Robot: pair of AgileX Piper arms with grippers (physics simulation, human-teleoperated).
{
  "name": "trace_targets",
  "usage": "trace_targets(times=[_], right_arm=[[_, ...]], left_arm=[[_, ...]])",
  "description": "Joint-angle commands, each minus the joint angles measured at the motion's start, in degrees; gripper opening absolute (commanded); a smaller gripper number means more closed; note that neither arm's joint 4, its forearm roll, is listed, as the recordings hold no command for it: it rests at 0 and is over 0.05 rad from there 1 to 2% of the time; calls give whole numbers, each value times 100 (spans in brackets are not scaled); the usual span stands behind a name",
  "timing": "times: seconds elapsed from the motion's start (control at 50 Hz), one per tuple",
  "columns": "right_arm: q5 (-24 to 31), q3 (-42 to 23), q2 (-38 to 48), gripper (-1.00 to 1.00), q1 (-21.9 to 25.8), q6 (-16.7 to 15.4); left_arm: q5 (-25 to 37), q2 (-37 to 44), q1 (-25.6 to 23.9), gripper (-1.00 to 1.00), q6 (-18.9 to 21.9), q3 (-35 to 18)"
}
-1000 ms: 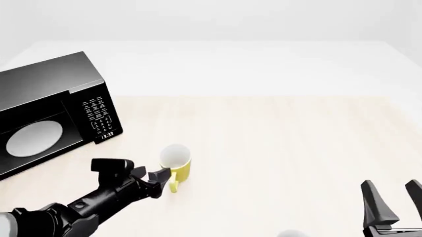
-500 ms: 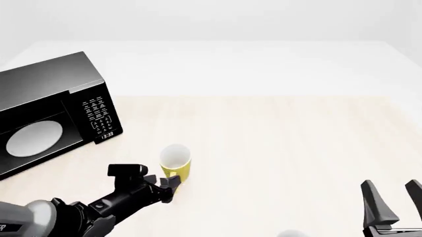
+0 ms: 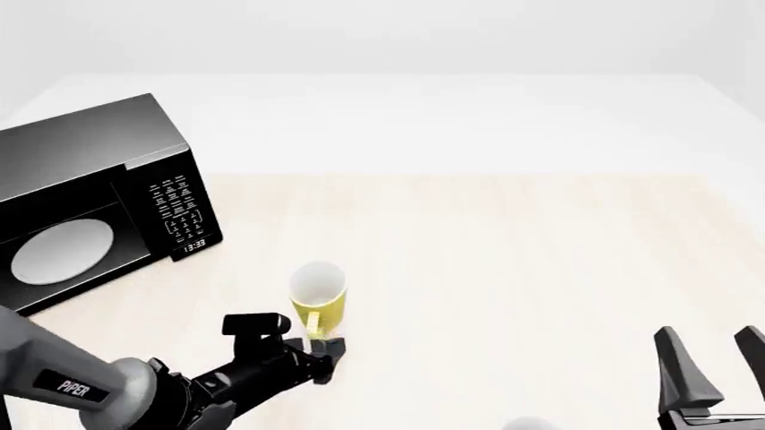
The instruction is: Put the yellow and white mug in the microwave and close it.
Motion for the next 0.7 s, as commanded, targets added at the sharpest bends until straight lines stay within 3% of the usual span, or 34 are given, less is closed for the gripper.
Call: trace_targets(times=[0.02, 0.24, 0.48, 0.7], right_arm=[[0, 0, 0, 100, -1, -1], [0, 0, -1, 100, -1, 0], [0, 0, -1, 100, 1, -1], [0, 0, 0, 100, 1, 1]], left_arm=[[-136, 292, -40, -100, -186, -60], [25, -391, 196, -100, 135, 162], [549, -1815, 480, -100, 692, 562], [760, -2409, 648, -100, 967, 685]])
